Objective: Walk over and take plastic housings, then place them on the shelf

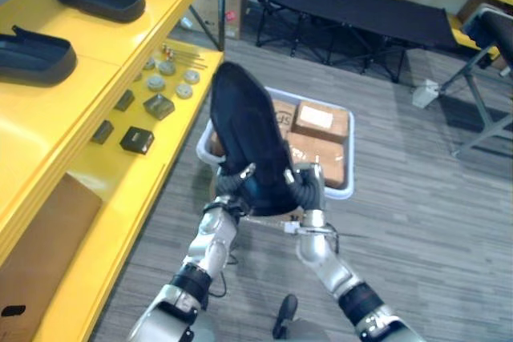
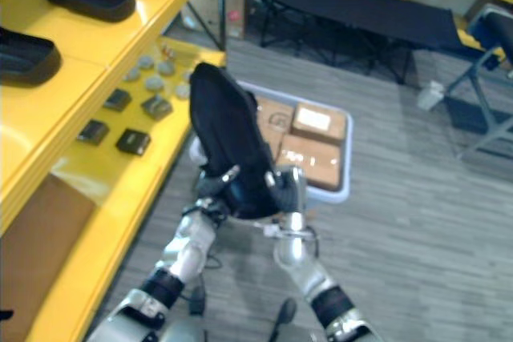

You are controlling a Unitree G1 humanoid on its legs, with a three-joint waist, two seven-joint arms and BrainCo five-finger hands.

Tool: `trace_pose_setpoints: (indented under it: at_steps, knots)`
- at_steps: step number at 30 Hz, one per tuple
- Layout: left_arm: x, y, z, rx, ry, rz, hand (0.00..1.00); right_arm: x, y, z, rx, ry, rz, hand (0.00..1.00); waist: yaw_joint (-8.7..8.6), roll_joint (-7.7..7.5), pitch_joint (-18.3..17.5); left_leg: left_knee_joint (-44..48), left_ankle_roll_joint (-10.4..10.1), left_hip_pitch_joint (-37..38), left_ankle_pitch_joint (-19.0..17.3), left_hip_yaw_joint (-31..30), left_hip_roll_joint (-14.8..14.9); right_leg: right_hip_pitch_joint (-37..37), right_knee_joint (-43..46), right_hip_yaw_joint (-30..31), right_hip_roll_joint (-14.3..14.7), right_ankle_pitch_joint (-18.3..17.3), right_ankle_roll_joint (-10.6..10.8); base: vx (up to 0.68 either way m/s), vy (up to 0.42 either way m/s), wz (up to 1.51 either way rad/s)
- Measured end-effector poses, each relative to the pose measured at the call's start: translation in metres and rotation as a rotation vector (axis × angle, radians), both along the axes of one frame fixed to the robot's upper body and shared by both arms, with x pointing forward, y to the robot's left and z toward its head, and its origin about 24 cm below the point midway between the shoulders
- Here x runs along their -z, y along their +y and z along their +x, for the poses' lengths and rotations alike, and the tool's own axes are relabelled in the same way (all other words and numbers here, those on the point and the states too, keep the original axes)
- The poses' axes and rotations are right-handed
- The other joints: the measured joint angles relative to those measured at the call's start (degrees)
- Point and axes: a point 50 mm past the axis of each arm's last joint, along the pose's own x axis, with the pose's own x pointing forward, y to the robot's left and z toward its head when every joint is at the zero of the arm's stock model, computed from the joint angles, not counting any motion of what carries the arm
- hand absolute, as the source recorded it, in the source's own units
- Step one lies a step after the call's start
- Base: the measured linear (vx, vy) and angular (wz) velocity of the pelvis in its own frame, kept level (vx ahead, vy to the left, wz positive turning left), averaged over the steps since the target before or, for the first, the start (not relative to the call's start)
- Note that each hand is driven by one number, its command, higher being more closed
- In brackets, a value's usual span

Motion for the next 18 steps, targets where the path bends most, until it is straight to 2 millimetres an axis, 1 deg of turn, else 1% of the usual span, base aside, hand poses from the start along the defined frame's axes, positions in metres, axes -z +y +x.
trace_pose_setpoints:
  at_steps: [4, 6, 7, 10, 12, 15, 17, 18]
  knots:
    - [-0.007, 0.0, 0.0, -0.007, -0.036, 0.043, 1.0, 0.008, -0.007, -0.004, -0.031, 0.051, -0.002, 0.0, 0.02, 0.0, 0.0, 0.0, 0.0, 0.0, 0.0, 0.1, 0.0, 0.0, -0.2, 0.0, 0.0, 0.0, 0.0, 0.0, 0.0, 0.0]
    - [-0.014, 0.002, -0.002, -0.028, -0.088, 0.127, 1.0, 0.017, -0.013, -0.006, -0.08, 0.128, 0.0, 0.0, 0.04, 0.0, 0.0, 0.0, 0.0, 0.0, 0.0, 0.1, 0.0, 0.0, -0.3, -0.1, 0.0, 0.0, 0.0, 0.0, 0.0, 0.0]
    - [-0.016, 0.002, -0.004, -0.033, -0.105, 0.148, 1.0, 0.019, -0.014, -0.007, -0.088, 0.143, 0.002, 0.0, 0.03, 0.0, 0.0, 0.0, 0.0, 0.0, 0.0, 0.0, 0.0, 0.1, -0.3, -0.1, 0.0, 0.0, 0.0, 0.0, 0.0, 0.0]
    - [-0.026, 0.006, -0.013, -0.076, -0.192, 0.288, 1.0, 0.031, -0.013, -0.013, -0.131, 0.231, 0.049, 0.0, 0.1, 0.0, 0.0, 0.0, -0.1, 0.4, -0.1, -0.1, 0.1, 0.9, -1.0, -0.4, 0.1, 0.0, 0.0, 0.0, 0.0, 0.02]
    - [-0.039, 0.012, -0.021, -0.117, -0.286, 0.386, 1.0, 0.034, -0.011, -0.016, -0.162, 0.27, 0.104, 0.0, 0.23, -0.02, 0.0, 0.0, -0.3, 0.5, -0.3, -0.1, 0.2, 1.2, -1.4, -0.5, 0.1, 0.0, 0.0, 0.0, 0.0, 0.0]
    - [-0.051, 0.024, -0.034, -0.189, -0.363, 0.446, 1.0, 0.03, -0.013, -0.019, -0.228, 0.299, 0.214, 0.0, 0.35, 0.06, -0.1, 0.0, -0.2, 0.6, -0.4, -0.1, 0.0, 1.5, -1.5, -0.9, 0.4, -0.1, -0.1, 0.0, 0.001, 0.02]
    - [-0.056, 0.034, -0.047, -0.239, -0.399, 0.483, 1.0, 0.015, -0.019, -0.021, -0.302, 0.263, 0.274, 0.0, 0.42, 0.14, -0.1, 0.0, -0.3, 1.4, -0.7, -0.1, -0.1, 2.1, -1.0, -1.2, 0.3, -0.9, -0.1, 0.01, 0.009, 0.06]
    - [-0.057, 0.039, -0.053, -0.264, -0.413, 0.523, 1.0, 0.002, -0.024, -0.023, -0.353, 0.222, 0.316, 0.0, 0.5, 0.15, -0.6, 0.0, -0.2, 1.4, -0.7, -0.1, -0.1, 2.0, -0.6, -1.3, 0.3, -1.2, -0.3, 0.0, 0.0, 0.0]
